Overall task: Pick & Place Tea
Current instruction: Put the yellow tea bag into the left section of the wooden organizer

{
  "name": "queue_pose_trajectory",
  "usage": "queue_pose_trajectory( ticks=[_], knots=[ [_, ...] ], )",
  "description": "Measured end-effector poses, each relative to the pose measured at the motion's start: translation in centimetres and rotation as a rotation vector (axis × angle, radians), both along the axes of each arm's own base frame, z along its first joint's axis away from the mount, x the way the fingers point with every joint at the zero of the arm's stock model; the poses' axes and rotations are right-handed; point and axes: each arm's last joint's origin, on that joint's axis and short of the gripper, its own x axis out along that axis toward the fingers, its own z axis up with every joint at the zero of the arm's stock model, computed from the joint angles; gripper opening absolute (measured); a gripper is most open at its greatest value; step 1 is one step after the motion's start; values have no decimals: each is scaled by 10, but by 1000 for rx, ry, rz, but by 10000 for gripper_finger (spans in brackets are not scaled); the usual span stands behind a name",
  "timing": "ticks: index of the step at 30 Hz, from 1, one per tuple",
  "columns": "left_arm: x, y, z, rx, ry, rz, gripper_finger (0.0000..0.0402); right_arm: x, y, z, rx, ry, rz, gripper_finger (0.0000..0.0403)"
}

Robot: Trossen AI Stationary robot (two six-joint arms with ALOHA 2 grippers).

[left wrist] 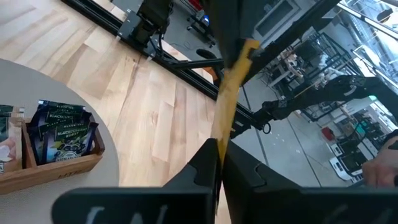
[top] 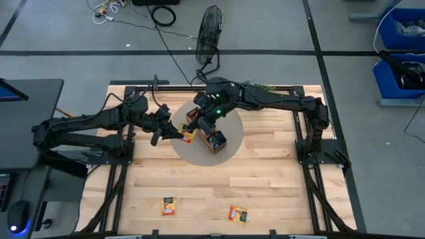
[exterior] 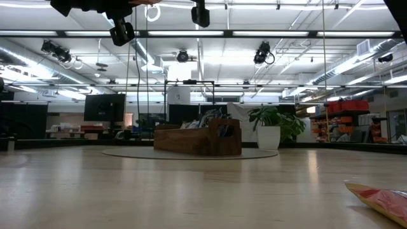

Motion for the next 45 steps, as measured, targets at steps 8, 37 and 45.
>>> queue_pose_trajectory(
  ticks=[8, 37, 45],
  knots=[
    [-6, 1, 6, 65, -50, 56, 41, -9, -12, 9, -14, -1, -64, 2],
    [-108, -2, 36, 368, -185, 553, 43, -44, -39, 25, -363, 135, -755, 0],
    [-108, -2, 34, 363, -170, 559, 43, -29, -47, 5, -421, 189, -746, 0]
  ],
)
